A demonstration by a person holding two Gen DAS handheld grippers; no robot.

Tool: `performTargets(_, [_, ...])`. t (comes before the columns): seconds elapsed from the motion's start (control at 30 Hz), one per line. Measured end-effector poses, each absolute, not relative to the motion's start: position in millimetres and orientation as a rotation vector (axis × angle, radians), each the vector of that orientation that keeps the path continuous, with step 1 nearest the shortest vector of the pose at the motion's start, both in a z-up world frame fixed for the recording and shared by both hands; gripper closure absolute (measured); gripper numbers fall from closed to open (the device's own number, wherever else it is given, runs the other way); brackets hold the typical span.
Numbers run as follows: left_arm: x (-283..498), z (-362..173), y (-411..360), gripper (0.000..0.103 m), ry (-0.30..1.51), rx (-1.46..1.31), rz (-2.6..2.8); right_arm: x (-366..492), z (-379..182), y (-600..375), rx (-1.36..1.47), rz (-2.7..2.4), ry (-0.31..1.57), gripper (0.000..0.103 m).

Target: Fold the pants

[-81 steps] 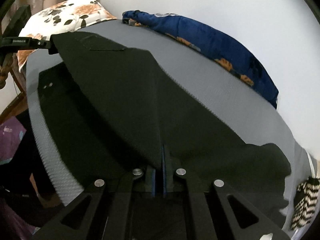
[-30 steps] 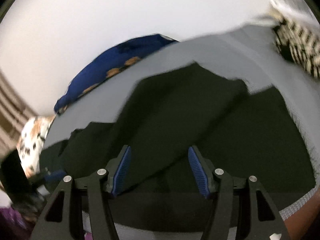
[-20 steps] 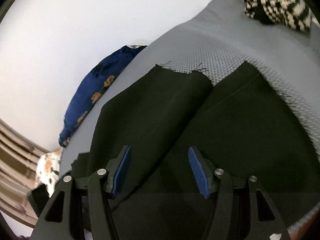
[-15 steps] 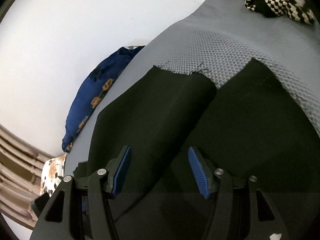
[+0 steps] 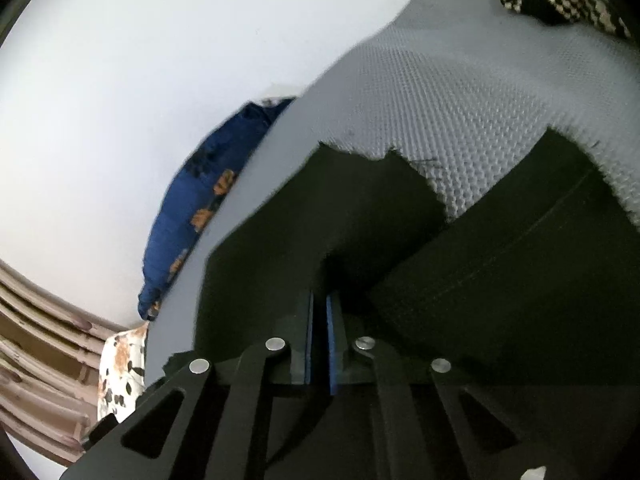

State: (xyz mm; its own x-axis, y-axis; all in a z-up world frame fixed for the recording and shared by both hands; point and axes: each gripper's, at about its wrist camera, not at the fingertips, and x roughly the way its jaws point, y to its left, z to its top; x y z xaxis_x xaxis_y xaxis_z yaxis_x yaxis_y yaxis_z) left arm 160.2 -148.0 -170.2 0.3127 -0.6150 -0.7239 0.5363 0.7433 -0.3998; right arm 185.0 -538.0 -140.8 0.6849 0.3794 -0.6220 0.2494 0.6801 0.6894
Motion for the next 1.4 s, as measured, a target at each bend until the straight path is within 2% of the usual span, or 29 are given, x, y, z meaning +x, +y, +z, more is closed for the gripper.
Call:
performTargets(0.23, [140, -162, -135, 0.045, 0.932, -0.118, -0.771, 125, -93, -554, 0.837, 0.036, 0.729, 0.098])
performTargets(0.37, [123, -156, -131, 0.045, 0.949, -0.133, -0.856, 96, -86, -560, 0.879, 0.018, 0.718, 0.098])
performTargets(0.47, [112, -152, -126, 0.044, 1.029, -0.25, -0.933, 86, -78, -558, 0.884, 0.02, 0.702, 0.098])
performTargets(0.53, [109, -152, -125, 0.04, 1.115, -0.364, -1.014, 81, -74, -558, 0.877, 0.025, 0.694, 0.098])
performTargets(0.67, [103, -155, -130, 0.038, 1.21, -0.464, -1.028, 79, -74, -560, 0.89, 0.029, 0.687, 0.098])
performTargets(0.87, [115, -166, -125, 0.038, 1.23, -0.59, -0.943, 72, -75, -562, 0.894, 0.036, 0.678, 0.098])
performTargets(1.13, [131, -163, -131, 0.038, 1.184, -0.617, -0.862, 61, -79, -568, 0.911, 0.027, 0.666, 0.098])
performTargets(1.4, [132, -172, -145, 0.038, 1.218, -0.574, -0.868, 53, -115, -575, 0.913, -0.038, 0.729, 0.099])
